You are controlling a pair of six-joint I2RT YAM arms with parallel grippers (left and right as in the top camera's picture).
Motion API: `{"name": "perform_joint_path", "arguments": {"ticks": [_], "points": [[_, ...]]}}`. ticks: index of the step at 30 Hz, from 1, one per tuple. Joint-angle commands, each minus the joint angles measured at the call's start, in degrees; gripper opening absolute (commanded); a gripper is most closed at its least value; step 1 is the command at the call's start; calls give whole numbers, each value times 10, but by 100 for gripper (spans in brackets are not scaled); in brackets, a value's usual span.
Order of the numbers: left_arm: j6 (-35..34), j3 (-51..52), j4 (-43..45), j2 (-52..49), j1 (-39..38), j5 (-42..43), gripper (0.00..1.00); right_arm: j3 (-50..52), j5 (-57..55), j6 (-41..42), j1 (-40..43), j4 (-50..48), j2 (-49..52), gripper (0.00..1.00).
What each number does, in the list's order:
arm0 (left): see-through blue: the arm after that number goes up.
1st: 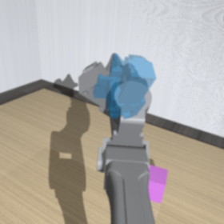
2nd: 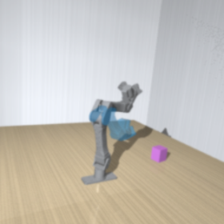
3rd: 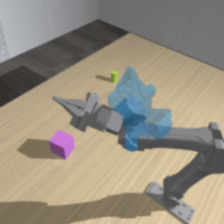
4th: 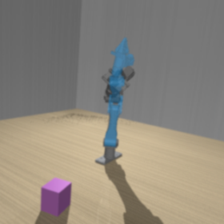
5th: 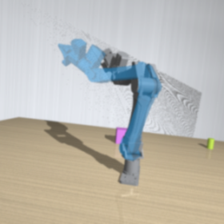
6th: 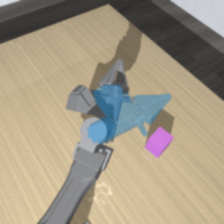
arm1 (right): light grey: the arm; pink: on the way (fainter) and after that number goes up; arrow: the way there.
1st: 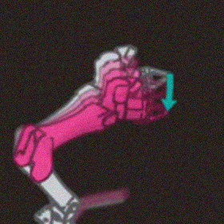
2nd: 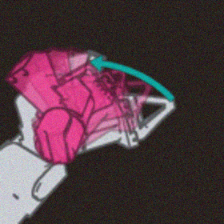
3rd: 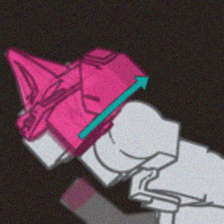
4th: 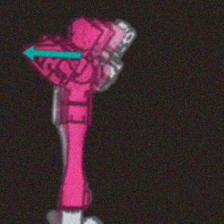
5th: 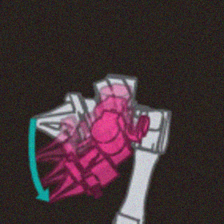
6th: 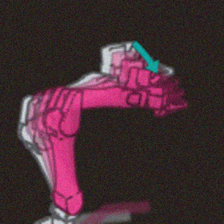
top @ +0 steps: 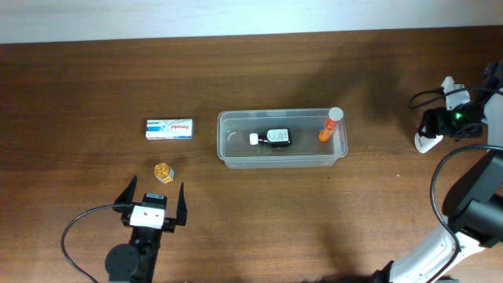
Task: Pack container
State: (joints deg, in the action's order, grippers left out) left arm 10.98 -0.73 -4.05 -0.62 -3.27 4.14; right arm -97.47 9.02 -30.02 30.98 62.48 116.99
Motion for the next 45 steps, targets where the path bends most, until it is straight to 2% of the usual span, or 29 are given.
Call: {"name": "perform_joint_path", "arguments": {"ticks": [1,6,13,17,30,37,45], "points": [[9,2,-1,3,-2,8,99,6,9,-2,2,-2,9,73],[9,2,-1,3,-2,8,99,6,9,0,2,-2,9,55],[9,2,-1,3,-2,8,99,6,9,0,2,-2,9,46],[9,2,-1,3,-2,8,99,6,12,5,2,-3,9,34],[9,2,-1,3,-2,8,99,-9,45,25,2,13,9,25],[9,2,-1,3,-2,8,99,-86,107,39,2,81,1,24],[9,2,-1,3,-2,8,99,-234,202,39,-9,213,-26,24]]}}
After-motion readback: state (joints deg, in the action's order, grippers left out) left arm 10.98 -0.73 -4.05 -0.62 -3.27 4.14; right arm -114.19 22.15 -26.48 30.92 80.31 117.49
